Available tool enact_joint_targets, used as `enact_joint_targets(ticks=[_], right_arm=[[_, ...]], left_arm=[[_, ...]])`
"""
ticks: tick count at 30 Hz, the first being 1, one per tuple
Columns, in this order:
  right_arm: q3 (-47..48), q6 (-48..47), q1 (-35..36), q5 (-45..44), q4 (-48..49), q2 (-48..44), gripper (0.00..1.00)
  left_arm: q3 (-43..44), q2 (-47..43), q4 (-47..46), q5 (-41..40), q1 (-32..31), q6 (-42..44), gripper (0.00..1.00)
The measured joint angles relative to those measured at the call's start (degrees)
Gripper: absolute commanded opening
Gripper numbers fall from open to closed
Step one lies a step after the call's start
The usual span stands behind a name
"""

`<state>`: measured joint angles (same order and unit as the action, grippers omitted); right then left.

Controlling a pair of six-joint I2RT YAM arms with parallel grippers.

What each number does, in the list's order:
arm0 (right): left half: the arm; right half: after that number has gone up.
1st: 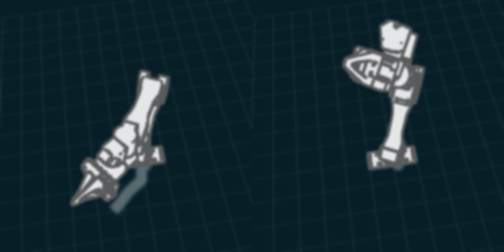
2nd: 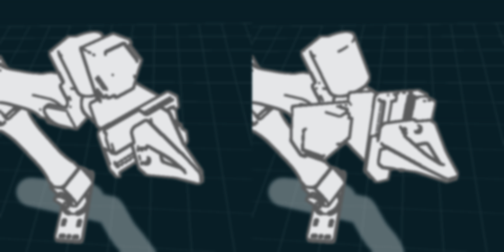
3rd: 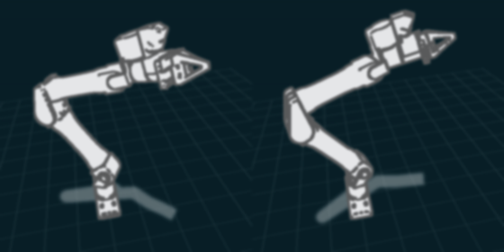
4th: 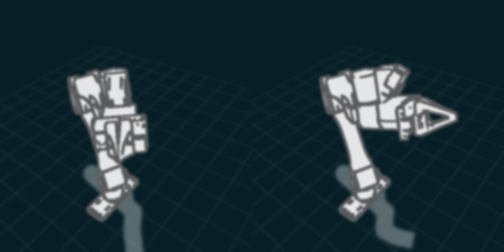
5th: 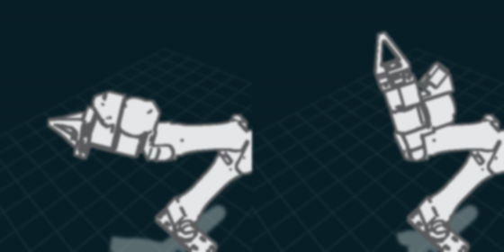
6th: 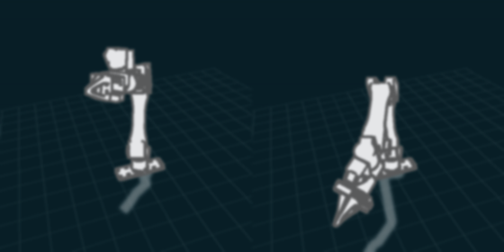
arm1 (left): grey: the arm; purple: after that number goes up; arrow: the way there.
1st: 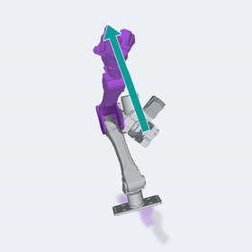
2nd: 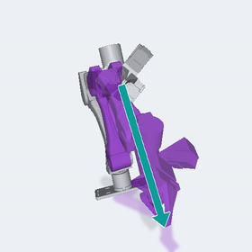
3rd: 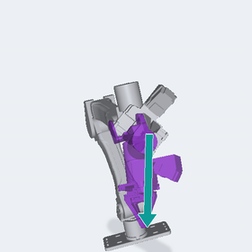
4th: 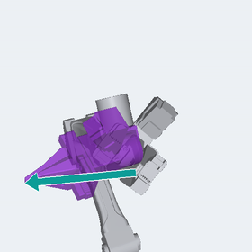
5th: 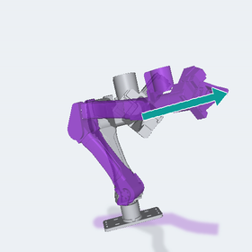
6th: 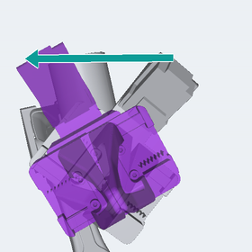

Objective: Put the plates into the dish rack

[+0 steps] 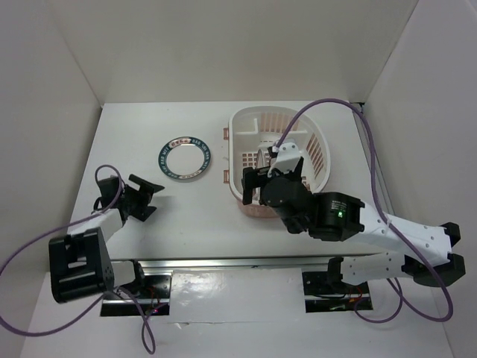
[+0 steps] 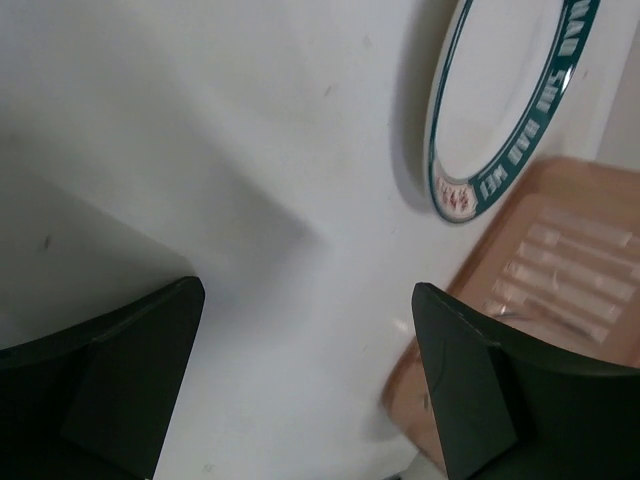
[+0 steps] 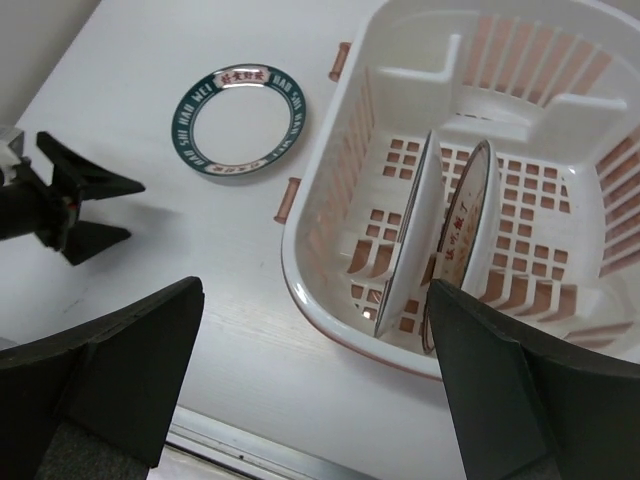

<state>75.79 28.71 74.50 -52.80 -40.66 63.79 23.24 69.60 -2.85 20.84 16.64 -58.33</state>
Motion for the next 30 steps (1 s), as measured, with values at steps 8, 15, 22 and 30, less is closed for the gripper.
enact_joint_targets(ticks=[8,15,22,30], right_arm=[[-2.67,-2.29,0.33,3.96,4.72,-0.28,1.0],[-2.73,-3.45,1.22,5.03,5.9,0.11,1.0],[-2.75,-4.85,1.64,5.73,8.28,0.26,1.0],[-2.75,-5.92,1.66,7.17,9.94,0.48,1.0]], left_arm=[[8.39,20.0,-19.67,0.5,-1.77,-6.6,0.96],[15.13,31.54,-29.94,1.4,-3.93,-10.71,0.8],[18.56,34.14,-26.73,-0.22,-5.05,-11.1,0.52],[27.19,39.28,-18.27,-1.2,-6.43,-10.51,0.0]])
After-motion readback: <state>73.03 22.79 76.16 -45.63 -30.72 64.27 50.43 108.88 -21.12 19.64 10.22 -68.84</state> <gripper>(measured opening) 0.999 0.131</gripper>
